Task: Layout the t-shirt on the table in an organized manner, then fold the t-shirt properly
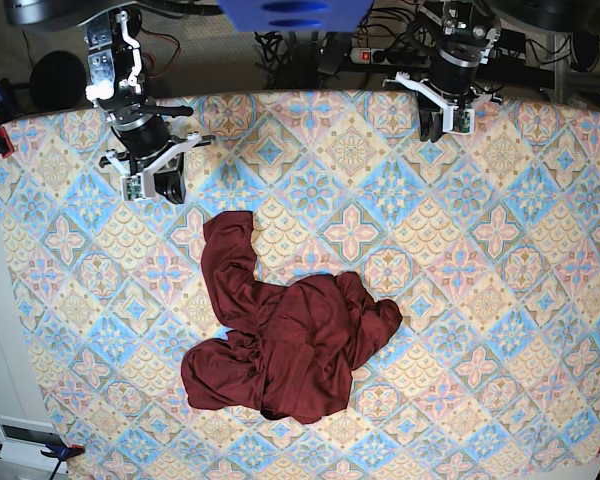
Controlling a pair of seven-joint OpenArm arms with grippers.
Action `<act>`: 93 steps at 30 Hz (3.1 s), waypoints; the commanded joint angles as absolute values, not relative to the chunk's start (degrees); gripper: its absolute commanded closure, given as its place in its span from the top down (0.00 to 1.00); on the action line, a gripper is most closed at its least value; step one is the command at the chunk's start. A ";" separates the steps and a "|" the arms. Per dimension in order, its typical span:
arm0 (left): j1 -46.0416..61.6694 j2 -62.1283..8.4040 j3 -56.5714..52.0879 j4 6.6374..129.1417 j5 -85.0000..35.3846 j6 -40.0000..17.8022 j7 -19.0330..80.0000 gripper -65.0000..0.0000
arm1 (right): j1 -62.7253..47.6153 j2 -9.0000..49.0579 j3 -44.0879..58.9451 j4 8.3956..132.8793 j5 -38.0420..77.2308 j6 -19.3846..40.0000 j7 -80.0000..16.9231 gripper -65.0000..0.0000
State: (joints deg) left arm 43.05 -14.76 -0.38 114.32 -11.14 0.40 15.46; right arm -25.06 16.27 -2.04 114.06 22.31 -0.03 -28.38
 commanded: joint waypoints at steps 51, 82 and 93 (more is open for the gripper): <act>36.70 -12.18 -0.66 115.47 -11.47 0.31 24.13 0.14 | 26.24 -0.31 -23.96 64.57 13.49 -0.04 -27.38 0.52; 37.58 -12.18 -0.66 115.38 -11.47 0.31 23.96 0.14 | 20.62 2.42 -19.03 73.27 13.58 -0.31 -25.98 0.00; 32.84 -12.09 -2.95 115.47 -11.56 0.31 23.87 0.14 | 3.74 9.80 -10.68 93.23 13.85 -0.13 -25.98 0.00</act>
State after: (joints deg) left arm 32.49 -11.77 -2.81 114.43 -11.53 0.34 25.08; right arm 2.98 9.32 -11.25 92.31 13.91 0.27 -27.11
